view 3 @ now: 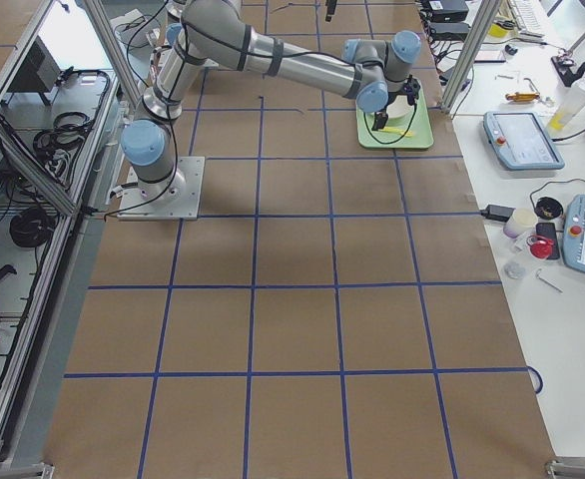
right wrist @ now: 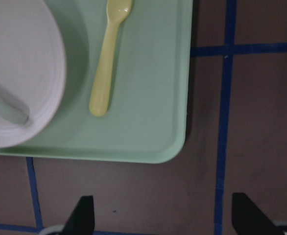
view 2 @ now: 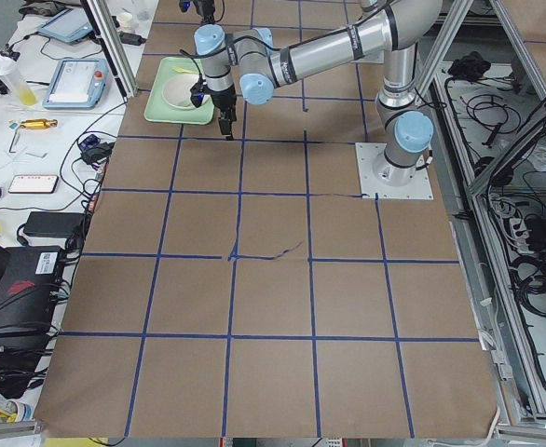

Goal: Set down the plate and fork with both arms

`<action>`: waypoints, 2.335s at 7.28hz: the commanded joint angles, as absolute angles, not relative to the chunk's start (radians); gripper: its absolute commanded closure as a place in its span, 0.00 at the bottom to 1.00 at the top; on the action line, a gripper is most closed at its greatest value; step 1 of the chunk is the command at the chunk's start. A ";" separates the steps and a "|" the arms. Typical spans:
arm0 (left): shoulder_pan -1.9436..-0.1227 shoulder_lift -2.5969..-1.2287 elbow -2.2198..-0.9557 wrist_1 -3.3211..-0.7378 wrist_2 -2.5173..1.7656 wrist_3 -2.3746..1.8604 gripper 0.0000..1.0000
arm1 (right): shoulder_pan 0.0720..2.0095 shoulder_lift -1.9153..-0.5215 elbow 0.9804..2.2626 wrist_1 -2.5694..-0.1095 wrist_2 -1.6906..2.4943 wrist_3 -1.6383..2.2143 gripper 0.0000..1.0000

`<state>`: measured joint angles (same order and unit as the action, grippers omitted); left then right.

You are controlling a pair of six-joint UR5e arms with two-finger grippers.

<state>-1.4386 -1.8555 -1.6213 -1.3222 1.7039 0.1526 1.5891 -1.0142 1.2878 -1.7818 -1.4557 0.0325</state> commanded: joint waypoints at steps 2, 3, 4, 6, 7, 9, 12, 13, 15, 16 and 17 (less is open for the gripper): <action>-1.486 -1.864 -1.618 -1.437 1.674 0.108 0.00 | 1.589 -1.187 1.305 -1.628 -1.545 0.014 0.00; -1.486 -1.858 -1.615 -1.451 1.663 0.062 0.00 | 1.589 -1.224 1.308 -1.565 -1.552 0.009 0.00; -1.496 -1.847 -1.597 -1.454 1.651 0.049 0.00 | 1.585 -1.238 1.308 -1.537 -1.593 -0.008 0.00; -1.493 -1.809 -1.499 -1.521 1.608 -0.009 0.00 | 1.588 -1.285 1.309 -1.453 -1.598 -0.018 0.00; -1.490 -1.778 -1.441 -1.602 1.679 -0.002 0.00 | 1.589 -1.302 1.310 -1.416 -1.603 -0.008 0.00; -1.486 -1.729 -1.410 -1.686 1.695 -0.011 0.00 | 1.595 -1.342 1.313 -1.396 -1.601 -0.008 0.00; -1.531 -1.732 -1.416 -1.696 1.609 -0.086 0.00 | 1.598 -1.353 1.333 -1.401 -1.603 -0.018 0.00; -1.532 -1.727 -1.414 -1.703 1.594 -0.075 0.00 | 1.598 -1.356 1.332 -1.397 -1.603 -0.015 0.00; -1.532 -1.717 -1.419 -1.698 1.597 -0.071 0.00 | 1.598 -1.358 1.333 -1.394 -1.598 -0.008 0.00; -1.543 -1.735 -1.416 -1.692 1.604 -0.071 0.00 | 1.598 -1.358 1.335 -1.394 -1.595 -0.008 0.00; -1.608 -1.738 -1.417 -1.689 1.608 -0.083 0.00 | 1.598 -1.358 1.345 -1.396 -1.601 -0.006 0.00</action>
